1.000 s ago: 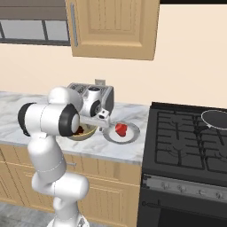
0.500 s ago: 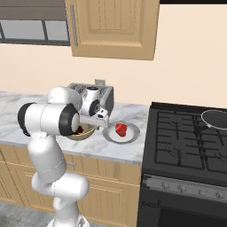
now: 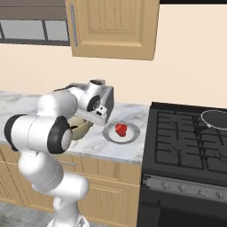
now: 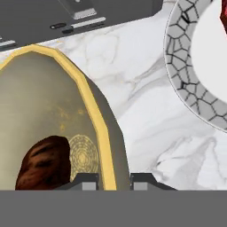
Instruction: Place one of the steaks on the plate and the other in the bowl. Then place the bowl in the fridge.
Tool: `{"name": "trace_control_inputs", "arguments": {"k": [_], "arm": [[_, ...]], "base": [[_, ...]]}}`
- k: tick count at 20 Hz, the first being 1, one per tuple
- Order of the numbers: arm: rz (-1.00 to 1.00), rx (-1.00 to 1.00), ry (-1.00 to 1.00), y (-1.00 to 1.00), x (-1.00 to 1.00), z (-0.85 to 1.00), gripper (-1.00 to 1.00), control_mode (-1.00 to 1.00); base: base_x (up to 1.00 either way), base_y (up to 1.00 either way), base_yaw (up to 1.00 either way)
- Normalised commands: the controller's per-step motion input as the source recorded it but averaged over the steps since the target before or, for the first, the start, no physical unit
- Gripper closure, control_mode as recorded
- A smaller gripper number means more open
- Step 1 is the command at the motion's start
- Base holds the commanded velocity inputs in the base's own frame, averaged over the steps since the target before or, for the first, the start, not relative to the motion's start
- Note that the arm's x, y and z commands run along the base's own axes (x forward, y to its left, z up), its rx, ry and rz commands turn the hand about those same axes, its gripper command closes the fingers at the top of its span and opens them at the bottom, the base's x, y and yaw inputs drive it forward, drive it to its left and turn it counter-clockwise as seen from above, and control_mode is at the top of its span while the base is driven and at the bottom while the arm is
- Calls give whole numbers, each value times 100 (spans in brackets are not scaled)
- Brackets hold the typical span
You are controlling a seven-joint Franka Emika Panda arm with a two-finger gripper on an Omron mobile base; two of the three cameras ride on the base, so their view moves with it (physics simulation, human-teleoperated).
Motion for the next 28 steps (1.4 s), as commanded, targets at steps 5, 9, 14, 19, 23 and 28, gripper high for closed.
{"name": "trace_control_inputs", "arguments": {"k": [5, 9, 14, 19, 23, 28], "arm": [[-3, 27, 0, 8, -44, 79, 100, -100], [-6, 30, 0, 5, -29, 81, 100, -100], [-1, 23, 0, -30, -34, 11, 100, -100], [0, 10, -8, -52, -95, -1, 100, -100], [0, -3, -12, -15, -91, 0, 100, -100], [0, -19, 0, 0, -44, 11, 100, -100]], "base": [[0, 0, 0], [0, 0, 0], [0, 0, 0], [0, 0, 0], [0, 0, 0], [0, 0, 0]]}}
